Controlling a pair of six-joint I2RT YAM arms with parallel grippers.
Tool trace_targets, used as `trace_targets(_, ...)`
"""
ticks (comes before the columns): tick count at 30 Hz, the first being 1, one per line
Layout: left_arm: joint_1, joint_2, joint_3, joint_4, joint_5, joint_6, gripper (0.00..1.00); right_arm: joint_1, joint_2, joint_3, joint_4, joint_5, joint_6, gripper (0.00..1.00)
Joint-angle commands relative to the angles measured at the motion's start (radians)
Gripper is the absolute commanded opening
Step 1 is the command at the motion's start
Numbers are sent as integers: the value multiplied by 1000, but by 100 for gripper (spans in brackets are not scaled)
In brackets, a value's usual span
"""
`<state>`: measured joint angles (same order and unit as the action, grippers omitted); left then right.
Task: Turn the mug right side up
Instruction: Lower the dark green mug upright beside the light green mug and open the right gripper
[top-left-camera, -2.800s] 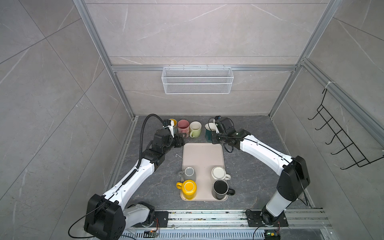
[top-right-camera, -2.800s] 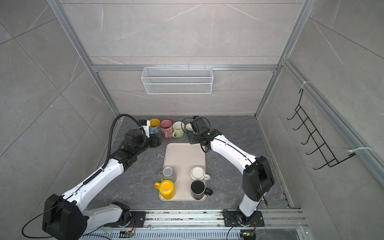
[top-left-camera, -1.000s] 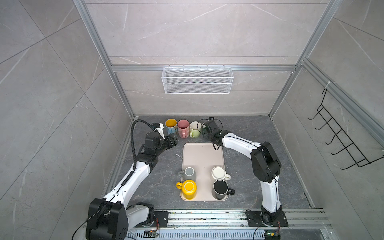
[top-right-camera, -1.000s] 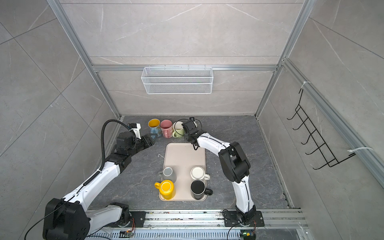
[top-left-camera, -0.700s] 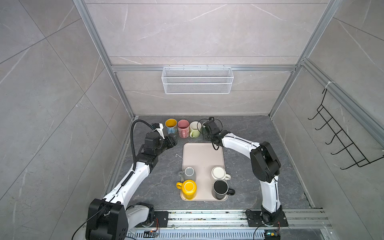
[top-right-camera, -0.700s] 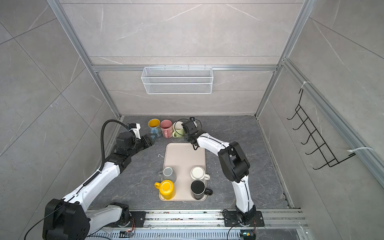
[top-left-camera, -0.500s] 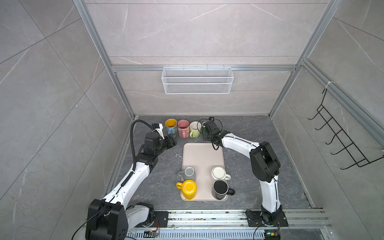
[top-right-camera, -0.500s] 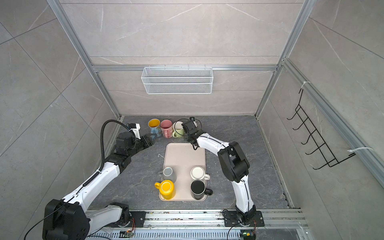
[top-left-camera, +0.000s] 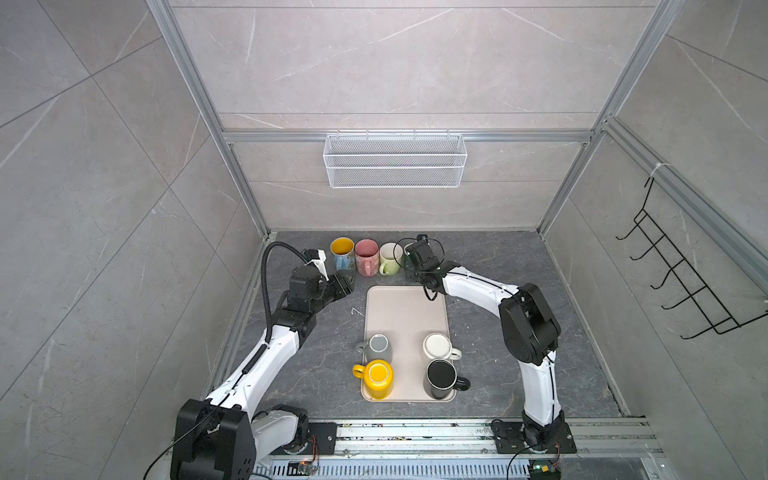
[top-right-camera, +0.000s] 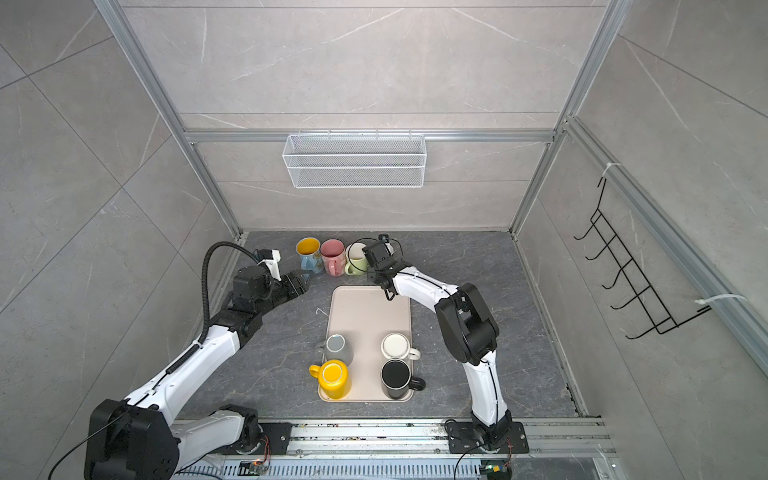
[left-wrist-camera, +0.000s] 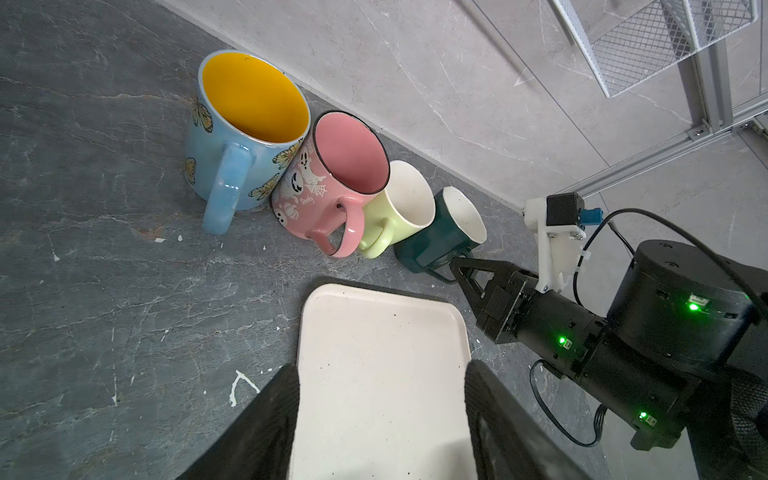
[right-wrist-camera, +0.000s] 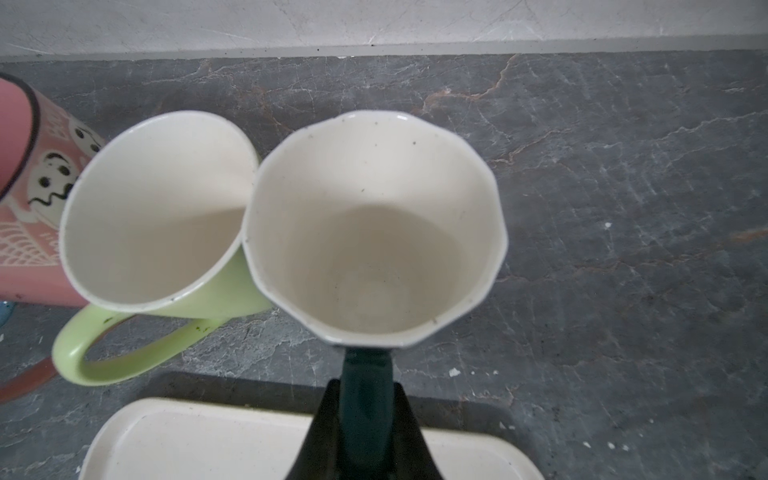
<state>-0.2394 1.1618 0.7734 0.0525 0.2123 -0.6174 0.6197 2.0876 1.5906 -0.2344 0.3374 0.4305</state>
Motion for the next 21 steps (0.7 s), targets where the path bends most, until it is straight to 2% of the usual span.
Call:
trace_targets(1, 6, -30, 1, 19, -2, 16, 66, 14, 8, 12, 32, 23, 5, 7)
trace_targets(6, 6, -32, -2, 18, -3, 16, 66, 18, 9, 16, 27, 29, 5, 10)
trace_targets(21, 6, -84, -28, -7, -8, 21, 66, 23, 0, 3, 1, 36, 7, 36)
